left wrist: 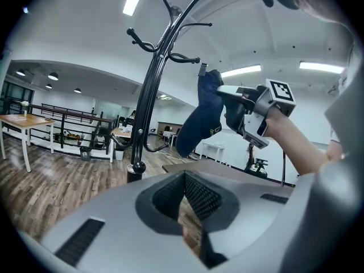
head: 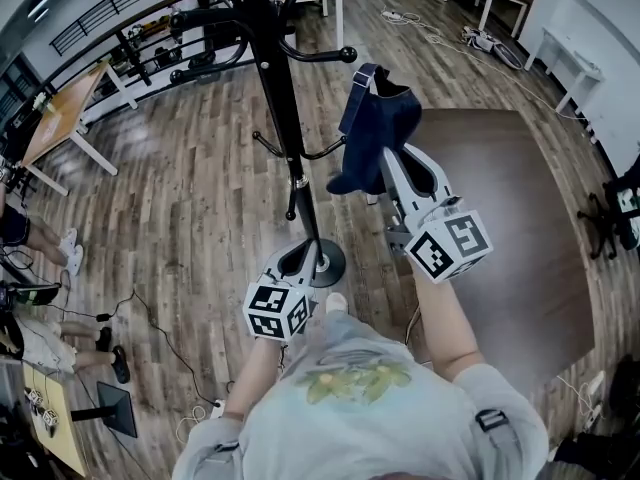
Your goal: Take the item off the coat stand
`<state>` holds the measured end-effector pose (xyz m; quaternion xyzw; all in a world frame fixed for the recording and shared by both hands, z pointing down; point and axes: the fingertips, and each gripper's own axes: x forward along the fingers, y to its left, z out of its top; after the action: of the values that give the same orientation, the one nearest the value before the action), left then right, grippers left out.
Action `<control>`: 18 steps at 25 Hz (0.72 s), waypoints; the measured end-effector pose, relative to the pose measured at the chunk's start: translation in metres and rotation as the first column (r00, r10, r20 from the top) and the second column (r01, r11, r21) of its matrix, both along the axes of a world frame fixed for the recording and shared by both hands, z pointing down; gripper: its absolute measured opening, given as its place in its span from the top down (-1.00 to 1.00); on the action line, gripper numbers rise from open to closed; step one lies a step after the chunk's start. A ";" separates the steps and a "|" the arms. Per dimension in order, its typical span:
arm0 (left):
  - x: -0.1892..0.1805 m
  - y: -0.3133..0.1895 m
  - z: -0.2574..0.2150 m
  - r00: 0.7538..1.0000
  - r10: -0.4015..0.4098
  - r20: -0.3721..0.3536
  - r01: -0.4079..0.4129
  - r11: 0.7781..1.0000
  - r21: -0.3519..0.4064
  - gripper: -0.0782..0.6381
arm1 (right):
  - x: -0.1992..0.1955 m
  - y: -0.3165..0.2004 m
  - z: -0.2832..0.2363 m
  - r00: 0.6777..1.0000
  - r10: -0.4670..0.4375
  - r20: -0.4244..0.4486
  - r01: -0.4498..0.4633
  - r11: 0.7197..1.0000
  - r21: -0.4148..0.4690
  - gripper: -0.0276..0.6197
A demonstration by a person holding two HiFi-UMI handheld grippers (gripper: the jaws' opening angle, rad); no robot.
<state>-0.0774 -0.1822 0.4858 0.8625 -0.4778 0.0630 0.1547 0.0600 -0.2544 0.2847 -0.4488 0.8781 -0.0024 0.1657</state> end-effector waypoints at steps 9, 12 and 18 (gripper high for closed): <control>0.003 0.002 0.002 1.000 0.008 0.000 -0.008 1.000 -0.003 0.74 | -0.003 0.006 0.022 0.999 -0.007 -0.038 0.006 1.000 -0.030 0.74; 0.003 0.004 0.002 1.000 0.009 -0.001 -0.009 1.000 -0.001 0.74 | -0.004 0.009 0.029 0.999 -0.015 -0.048 0.013 0.999 -0.041 0.74; 0.003 0.006 0.005 1.000 0.009 0.000 -0.009 1.000 -0.001 0.74 | -0.004 0.014 0.047 0.998 -0.024 -0.059 0.020 0.998 -0.066 0.74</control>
<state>-0.0743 -0.1759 0.4906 0.8645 -0.4740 0.0639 0.1546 0.0560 -0.2400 0.3319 -0.4443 0.8870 -0.0196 0.1243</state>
